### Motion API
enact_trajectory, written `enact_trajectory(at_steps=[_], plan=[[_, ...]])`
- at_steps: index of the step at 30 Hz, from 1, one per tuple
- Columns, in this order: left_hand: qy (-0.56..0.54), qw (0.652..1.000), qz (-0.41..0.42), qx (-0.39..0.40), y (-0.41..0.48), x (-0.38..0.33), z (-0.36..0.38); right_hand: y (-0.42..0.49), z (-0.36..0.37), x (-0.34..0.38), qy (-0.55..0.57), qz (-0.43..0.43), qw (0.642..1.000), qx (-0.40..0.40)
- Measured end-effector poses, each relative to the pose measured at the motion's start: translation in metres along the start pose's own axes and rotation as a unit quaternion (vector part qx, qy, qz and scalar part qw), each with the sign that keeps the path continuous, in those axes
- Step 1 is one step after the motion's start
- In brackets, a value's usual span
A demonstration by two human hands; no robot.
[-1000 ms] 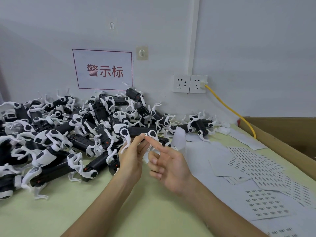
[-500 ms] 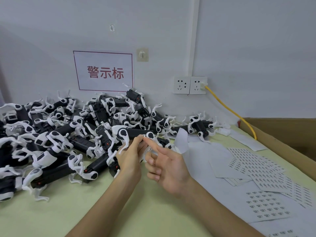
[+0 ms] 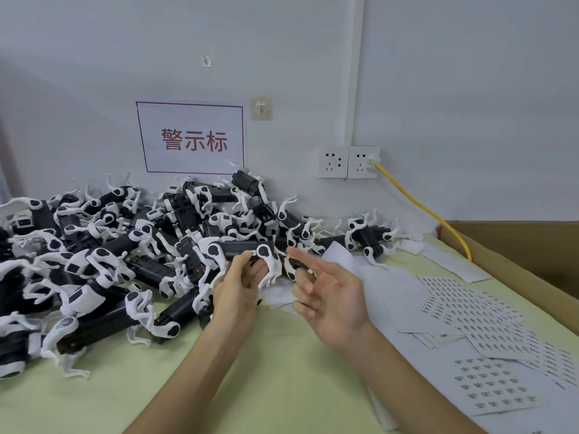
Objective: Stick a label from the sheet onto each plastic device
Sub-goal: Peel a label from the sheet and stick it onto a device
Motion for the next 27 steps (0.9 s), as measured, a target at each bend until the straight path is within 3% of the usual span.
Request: enact_trajectory(at_steps=[4,9,14,19,27], plan=[[0.005,0.997,0.002,0.071,-0.004,-0.001,0.007,0.000,-0.005,0.017,0.016,-0.048,0.999,-0.021],[0.076,0.993,0.029,0.080,-0.008,-0.001,0.010,0.000,-0.005,0.021,0.011,-0.059,0.998,-0.018],[0.145,0.984,0.056,0.090,-0.012,0.005,0.015,0.000,-0.007,0.024,-0.108,-0.101,0.987,-0.059],[0.182,0.976,0.073,0.100,-0.016,0.007,0.017,0.001,-0.005,0.022,-0.325,-0.134,0.931,-0.094],[0.278,0.946,0.149,0.080,-0.019,0.001,0.018,0.002,0.000,0.012,-0.315,-0.093,0.942,-0.065]])
Point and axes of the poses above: each hand's wrist, its own y-axis towards the middle knuckle, its own z-axis out of the palm, x = y × z, the point moved 6 cm from there along y, towards the middle knuckle, and after that the axes turned 8 degrees about y, right-handed, at the moved point
